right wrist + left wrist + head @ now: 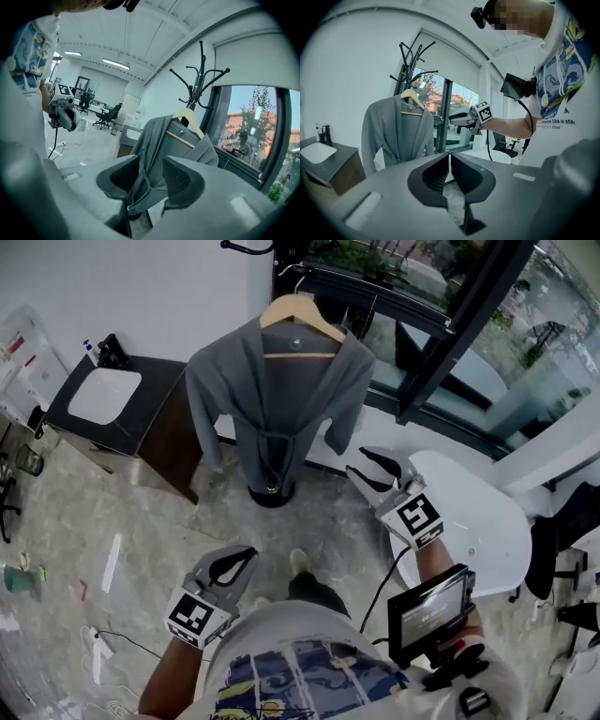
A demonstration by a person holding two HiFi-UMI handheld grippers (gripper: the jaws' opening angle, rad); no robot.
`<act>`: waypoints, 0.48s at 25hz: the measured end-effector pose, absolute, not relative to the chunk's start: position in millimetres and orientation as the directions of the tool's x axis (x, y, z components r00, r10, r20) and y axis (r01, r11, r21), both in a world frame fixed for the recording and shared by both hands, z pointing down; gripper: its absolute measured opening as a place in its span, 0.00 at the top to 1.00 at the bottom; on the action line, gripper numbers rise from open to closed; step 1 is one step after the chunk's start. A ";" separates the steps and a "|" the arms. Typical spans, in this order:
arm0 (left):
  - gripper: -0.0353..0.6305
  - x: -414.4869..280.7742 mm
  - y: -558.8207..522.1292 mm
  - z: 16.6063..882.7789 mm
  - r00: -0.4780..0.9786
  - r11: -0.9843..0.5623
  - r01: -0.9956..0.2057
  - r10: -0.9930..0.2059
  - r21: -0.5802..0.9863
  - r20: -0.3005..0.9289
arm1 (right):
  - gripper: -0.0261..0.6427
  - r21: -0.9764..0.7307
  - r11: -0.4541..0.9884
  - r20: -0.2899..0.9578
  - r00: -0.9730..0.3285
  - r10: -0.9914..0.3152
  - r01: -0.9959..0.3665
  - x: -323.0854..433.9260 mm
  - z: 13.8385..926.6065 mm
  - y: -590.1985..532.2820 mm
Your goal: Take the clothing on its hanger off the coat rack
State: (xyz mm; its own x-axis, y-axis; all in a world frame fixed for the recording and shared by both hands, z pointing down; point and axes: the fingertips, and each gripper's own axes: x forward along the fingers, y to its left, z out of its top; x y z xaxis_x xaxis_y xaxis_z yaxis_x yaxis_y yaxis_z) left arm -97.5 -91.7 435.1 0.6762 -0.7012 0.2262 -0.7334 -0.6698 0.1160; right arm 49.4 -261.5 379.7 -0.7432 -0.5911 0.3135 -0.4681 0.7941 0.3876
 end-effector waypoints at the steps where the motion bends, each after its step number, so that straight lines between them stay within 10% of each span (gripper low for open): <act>1: 0.92 -99.9 -102.3 430.4 0.668 -0.664 -0.740 -0.709 0.106 0.226 | 0.73 0.395 0.796 0.309 -0.749 -0.586 -0.460 47.4 373.3 -280.9; 12: 0.75 -168.3 -286.8 348.2 0.529 -0.556 -0.823 -0.825 -0.116 0.200 | 0.63 0.410 0.817 0.297 -0.788 -0.540 -0.405 69.1 332.0 -443.7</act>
State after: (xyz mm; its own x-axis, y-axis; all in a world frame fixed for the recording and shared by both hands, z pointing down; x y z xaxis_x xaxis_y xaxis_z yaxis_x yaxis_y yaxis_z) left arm -168.3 -286.8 348.2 0.5292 -0.8245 0.2002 -0.8227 -0.5564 -0.1164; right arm 69.1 -443.7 332.0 -0.7876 -0.5399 0.2969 -0.4052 0.8169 0.4105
